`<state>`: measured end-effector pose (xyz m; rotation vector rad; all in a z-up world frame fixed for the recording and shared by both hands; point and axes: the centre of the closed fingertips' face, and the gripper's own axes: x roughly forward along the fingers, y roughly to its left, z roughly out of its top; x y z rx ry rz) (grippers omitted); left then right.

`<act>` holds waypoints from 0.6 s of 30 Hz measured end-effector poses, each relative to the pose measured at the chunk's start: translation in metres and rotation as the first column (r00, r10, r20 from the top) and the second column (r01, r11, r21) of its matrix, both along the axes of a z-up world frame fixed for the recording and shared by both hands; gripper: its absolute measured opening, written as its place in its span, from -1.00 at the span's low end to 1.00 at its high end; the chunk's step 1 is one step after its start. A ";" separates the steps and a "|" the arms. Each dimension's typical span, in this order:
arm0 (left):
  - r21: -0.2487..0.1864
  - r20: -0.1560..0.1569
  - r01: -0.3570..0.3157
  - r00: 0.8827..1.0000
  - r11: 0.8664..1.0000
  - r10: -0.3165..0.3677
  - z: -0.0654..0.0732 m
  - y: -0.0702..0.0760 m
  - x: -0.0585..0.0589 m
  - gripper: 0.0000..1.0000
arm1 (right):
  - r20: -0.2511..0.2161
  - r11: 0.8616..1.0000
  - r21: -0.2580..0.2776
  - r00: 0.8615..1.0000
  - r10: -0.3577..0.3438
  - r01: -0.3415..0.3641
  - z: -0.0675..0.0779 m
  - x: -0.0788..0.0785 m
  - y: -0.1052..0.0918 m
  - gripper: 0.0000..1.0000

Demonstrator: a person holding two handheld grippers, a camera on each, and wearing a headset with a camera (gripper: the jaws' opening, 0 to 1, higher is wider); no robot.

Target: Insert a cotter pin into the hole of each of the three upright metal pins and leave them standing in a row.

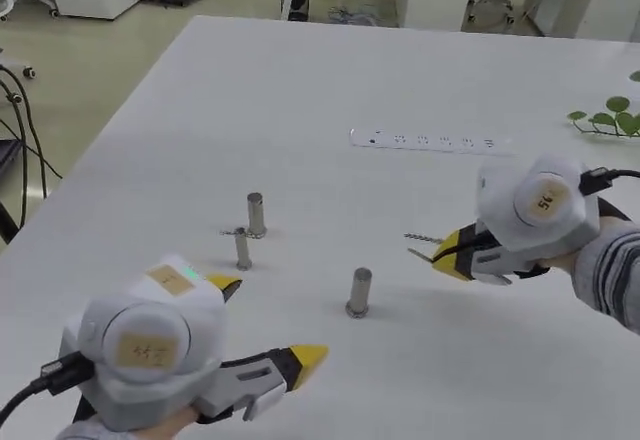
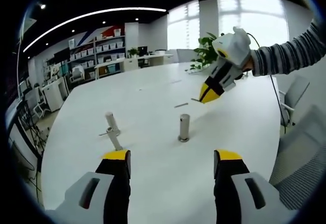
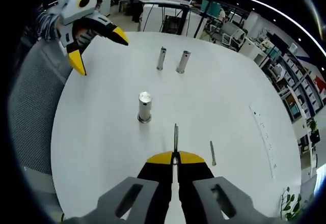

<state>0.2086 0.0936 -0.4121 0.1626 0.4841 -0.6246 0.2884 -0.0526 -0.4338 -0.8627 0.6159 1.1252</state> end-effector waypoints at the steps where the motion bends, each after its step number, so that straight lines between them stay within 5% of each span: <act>1: -0.004 -0.002 0.009 1.000 1.000 -0.009 0.001 -0.002 -0.001 0.25 | 0.009 1.000 -0.002 1.000 0.019 -0.019 0.002 -0.004 0.003 -1.00; 18: -0.090 -0.054 0.094 0.994 0.992 -0.099 0.007 -0.035 -0.006 -0.02 | 0.069 0.984 -0.014 0.981 0.179 -0.179 0.011 -0.052 0.034 -1.00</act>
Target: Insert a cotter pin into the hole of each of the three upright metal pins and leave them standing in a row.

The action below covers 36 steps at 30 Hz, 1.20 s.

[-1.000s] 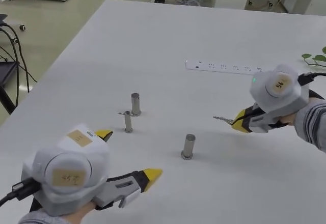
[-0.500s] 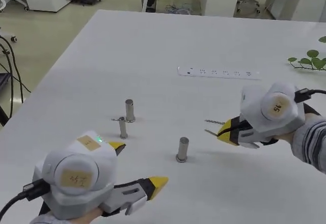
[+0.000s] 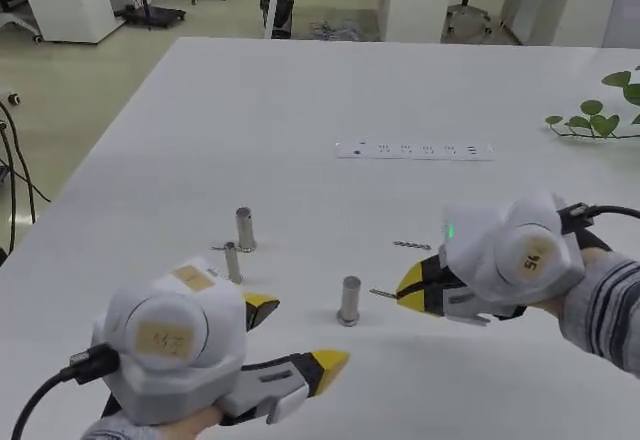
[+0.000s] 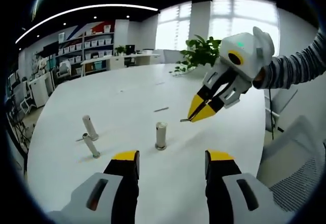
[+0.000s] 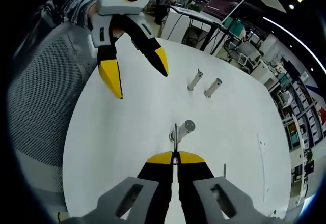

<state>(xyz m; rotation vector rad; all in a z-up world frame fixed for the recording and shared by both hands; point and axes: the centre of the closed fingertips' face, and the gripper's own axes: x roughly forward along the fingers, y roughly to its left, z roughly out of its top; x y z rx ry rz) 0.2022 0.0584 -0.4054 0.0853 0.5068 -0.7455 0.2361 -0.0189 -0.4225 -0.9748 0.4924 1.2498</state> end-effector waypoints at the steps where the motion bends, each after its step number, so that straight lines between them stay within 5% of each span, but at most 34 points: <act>1: -0.011 -0.009 0.001 1.000 1.000 -0.002 0.000 -0.002 0.000 -0.05 | 0.003 1.000 0.000 1.000 0.009 -0.009 0.000 -0.003 0.001 -1.00; 19: -0.234 -0.132 -0.013 0.991 0.972 -0.019 0.012 -0.025 -0.006 -0.54 | 0.052 0.990 0.034 0.989 0.137 -0.139 0.010 -0.039 0.026 -1.00; 36: -0.281 -0.169 -0.019 0.985 0.960 -0.031 0.013 -0.028 -0.012 -0.96 | 0.066 0.981 0.076 0.982 0.176 -0.181 0.019 -0.050 0.043 -1.00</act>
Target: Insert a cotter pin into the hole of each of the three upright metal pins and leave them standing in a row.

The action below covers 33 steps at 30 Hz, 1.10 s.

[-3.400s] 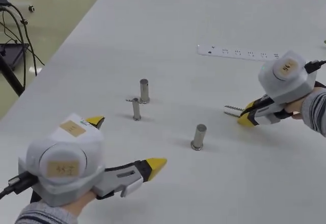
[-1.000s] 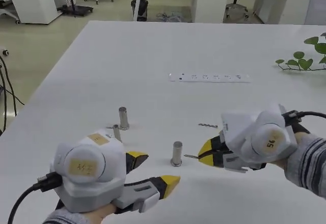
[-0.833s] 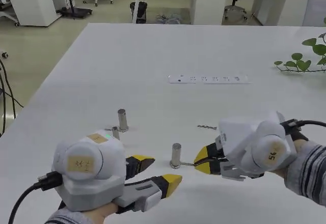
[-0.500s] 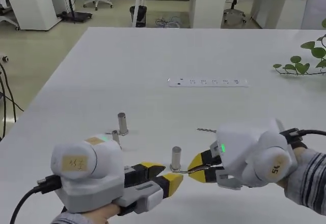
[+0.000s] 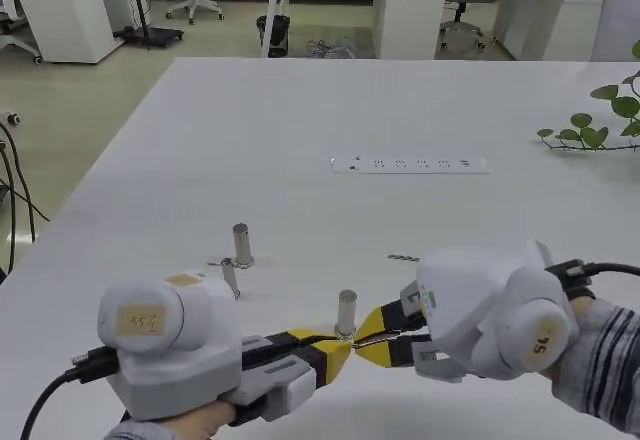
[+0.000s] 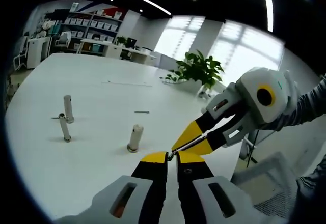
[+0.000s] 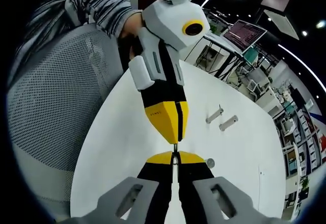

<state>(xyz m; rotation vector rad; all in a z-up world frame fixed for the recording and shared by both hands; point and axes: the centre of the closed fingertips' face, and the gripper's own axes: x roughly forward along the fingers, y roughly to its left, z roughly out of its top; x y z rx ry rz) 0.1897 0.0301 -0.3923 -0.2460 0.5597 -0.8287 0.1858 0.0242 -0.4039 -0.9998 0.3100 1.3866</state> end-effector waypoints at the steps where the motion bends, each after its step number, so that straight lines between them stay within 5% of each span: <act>1: -0.001 -0.003 0.002 1.000 1.000 -0.002 0.000 0.000 -0.001 -0.98 | 0.000 1.000 0.002 1.000 0.001 -0.001 0.000 0.000 0.001 -1.00; 8: -0.021 -0.012 0.001 1.000 1.000 -0.001 0.000 -0.001 -0.001 -1.00 | -0.013 1.000 0.010 1.000 -0.006 0.006 0.000 -0.001 0.001 -1.00; 11: 0.008 0.047 0.031 0.998 0.999 -0.032 0.003 -0.003 -0.001 -1.00 | -0.022 1.000 0.020 1.000 -0.019 0.020 0.001 0.000 0.001 -1.00; 19: 0.108 0.140 0.126 0.980 0.986 -0.141 0.004 -0.005 -0.007 -1.00 | -0.076 0.998 0.017 0.996 -0.051 0.052 -0.002 0.003 -0.005 -1.00; 23: 0.174 0.191 0.185 0.957 0.967 -0.218 0.005 -0.006 -0.011 -1.00 | -0.097 0.999 0.016 0.994 -0.049 0.051 -0.003 0.001 -0.007 -0.97; 27: 0.233 0.247 0.260 0.916 0.937 -0.316 0.007 -0.009 -0.017 -1.00 | -0.130 0.999 0.013 0.991 -0.030 0.032 -0.004 -0.006 -0.008 -0.99; 29: 0.240 0.252 0.277 0.908 0.931 -0.335 0.007 -0.009 -0.018 -1.00 | -0.144 1.000 0.014 0.989 -0.021 0.023 -0.005 -0.010 -0.007 -1.00; 31: 0.285 0.270 0.308 0.883 0.908 -0.384 0.006 -0.008 -0.020 -1.00 | -0.151 1.000 0.010 0.988 -0.013 0.015 -0.006 -0.012 -0.007 -1.00; 33: 0.292 0.269 0.329 0.873 0.898 -0.407 0.006 -0.009 -0.023 -1.00 | -0.164 1.000 0.001 0.986 0.001 -0.001 -0.007 -0.016 -0.007 -1.00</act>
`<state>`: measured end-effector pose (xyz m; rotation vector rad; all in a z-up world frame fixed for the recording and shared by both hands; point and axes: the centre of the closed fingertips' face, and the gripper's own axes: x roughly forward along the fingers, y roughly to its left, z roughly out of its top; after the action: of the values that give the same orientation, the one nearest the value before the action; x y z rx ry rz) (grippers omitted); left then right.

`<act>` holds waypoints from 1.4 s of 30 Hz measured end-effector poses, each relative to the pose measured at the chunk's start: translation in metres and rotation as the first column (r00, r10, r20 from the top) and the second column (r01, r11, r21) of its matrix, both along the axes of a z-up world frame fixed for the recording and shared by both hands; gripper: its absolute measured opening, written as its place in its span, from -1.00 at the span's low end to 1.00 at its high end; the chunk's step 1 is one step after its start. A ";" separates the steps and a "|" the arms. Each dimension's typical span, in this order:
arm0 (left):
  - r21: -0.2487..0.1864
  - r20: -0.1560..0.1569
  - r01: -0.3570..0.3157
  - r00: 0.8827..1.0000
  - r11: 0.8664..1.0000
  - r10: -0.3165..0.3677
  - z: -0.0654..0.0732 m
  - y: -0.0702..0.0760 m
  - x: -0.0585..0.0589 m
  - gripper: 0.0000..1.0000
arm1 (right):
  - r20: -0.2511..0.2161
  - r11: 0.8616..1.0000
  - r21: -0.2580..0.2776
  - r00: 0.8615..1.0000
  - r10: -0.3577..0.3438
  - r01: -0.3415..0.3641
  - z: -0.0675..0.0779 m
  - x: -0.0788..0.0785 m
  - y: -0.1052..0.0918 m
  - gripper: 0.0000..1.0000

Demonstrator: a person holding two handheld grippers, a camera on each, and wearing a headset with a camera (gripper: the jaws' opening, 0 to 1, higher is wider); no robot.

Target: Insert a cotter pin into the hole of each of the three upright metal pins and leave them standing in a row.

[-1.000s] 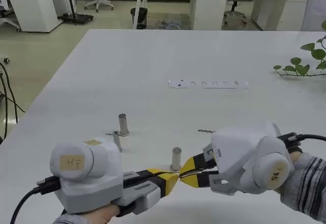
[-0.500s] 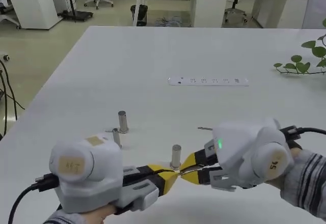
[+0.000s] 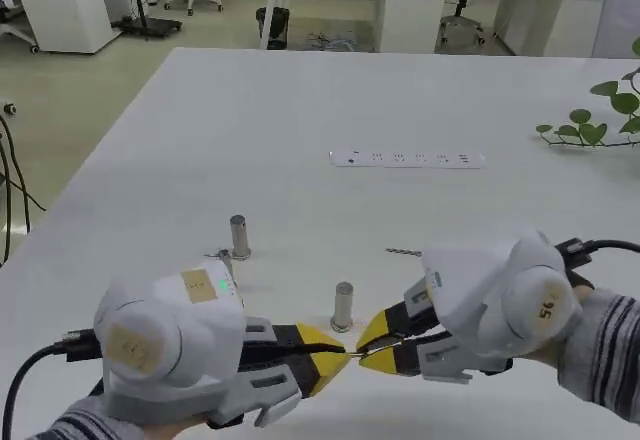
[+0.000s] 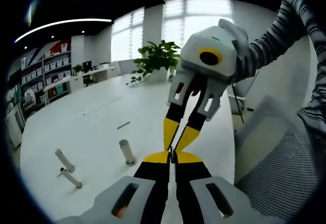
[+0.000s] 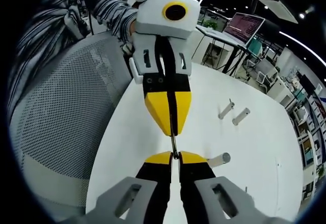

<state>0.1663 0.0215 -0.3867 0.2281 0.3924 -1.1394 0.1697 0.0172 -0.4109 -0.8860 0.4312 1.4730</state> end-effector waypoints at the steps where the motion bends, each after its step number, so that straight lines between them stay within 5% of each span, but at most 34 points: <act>1: -0.001 -0.003 0.002 1.000 1.000 -0.002 0.000 0.000 -0.001 -1.00 | -0.003 1.000 -0.003 1.000 0.010 -0.010 0.000 -0.002 0.000 -1.00; 5: 0.048 0.028 0.033 0.999 0.998 -0.034 -0.005 0.004 -0.002 -1.00 | -0.007 0.999 -0.011 0.999 0.034 -0.034 -0.001 -0.006 0.000 -1.00; 12: 0.050 0.041 0.017 0.999 0.999 -0.019 -0.005 0.002 -0.002 -1.00 | 0.011 0.999 -0.031 0.999 0.037 -0.037 -0.001 -0.005 -0.001 -1.00; 25: 0.043 0.074 -0.102 0.992 0.994 0.098 -0.007 0.008 0.018 -0.60 | 0.007 0.992 -0.022 0.993 -0.120 0.121 -0.003 0.024 -0.019 -1.00; 33: 0.039 0.079 -0.239 0.969 0.970 0.235 -0.018 0.014 0.039 -0.48 | 0.003 0.976 -0.019 0.977 -0.215 0.215 -0.008 0.046 -0.033 -1.00; 42: 0.024 0.037 -0.372 0.928 0.928 0.371 -0.031 0.015 0.061 -0.47 | 0.000 0.958 -0.037 0.959 -0.284 0.284 -0.017 0.068 -0.045 -1.00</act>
<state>0.2276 0.0362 -0.4181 0.1880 0.4052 -0.7558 0.2375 -0.0283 -0.4276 -0.8121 0.5665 1.2063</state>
